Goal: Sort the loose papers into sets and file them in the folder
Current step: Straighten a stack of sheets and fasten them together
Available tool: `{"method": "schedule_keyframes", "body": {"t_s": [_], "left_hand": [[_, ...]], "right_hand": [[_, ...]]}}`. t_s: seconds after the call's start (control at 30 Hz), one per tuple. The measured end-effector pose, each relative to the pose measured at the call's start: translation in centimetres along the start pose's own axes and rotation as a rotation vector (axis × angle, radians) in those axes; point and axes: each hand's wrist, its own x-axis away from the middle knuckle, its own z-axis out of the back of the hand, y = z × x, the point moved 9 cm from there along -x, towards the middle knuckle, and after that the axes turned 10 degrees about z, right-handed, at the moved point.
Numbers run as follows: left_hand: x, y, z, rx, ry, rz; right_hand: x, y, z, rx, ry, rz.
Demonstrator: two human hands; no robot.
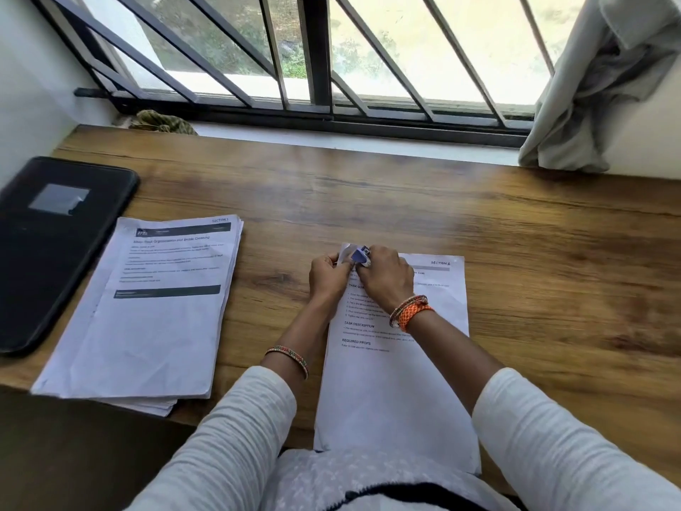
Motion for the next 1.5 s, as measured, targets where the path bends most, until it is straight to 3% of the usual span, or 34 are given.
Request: {"method": "schedule_keyframes", "body": {"t_s": [0.17,0.27,0.37,0.47,0.6,0.8,1.0,1.17,1.27,1.5], "left_hand": [[0.8,0.9,1.0,-0.118,0.141,-0.083],[0.7,0.8,0.7,-0.108,0.092,-0.069],[0.6,0.3,0.0,-0.047,-0.06,-0.02],[1.1,0.3,0.2,0.027,-0.117,-0.008],[1.8,0.7,2.9,-0.01,0.037,-0.053],[5.3,3.7,8.1,-0.175,0.313,-0.291],[4.0,5.1,14.0,-0.227,0.415,-0.333],[1.5,8.0,20.3,-0.509,0.539,-0.423],[-0.5,8.5,23.5,-0.535,0.521,-0.405],[-3.9,8.6,24.4,-0.702,0.424,-0.357]], "right_hand": [[0.1,-1.3,0.1,0.202,-0.198,0.14],[-0.7,0.6,1.1,0.007,-0.226,0.042],[-2.2,3.9,2.7,-0.32,-0.094,-0.123],[-3.3,6.7,5.2,-0.332,0.108,-0.193],[-3.5,8.2,6.8,-0.322,0.276,-0.214],[-0.8,6.2,7.1,-0.455,0.493,-0.228],[1.4,3.9,2.2,-0.565,0.315,-0.301],[1.4,-1.8,-1.4,-0.395,0.139,-0.263],[2.2,-3.3,-2.7,-0.222,0.051,-0.3],[6.1,-3.1,-2.4,-0.03,0.072,-0.483]]}}
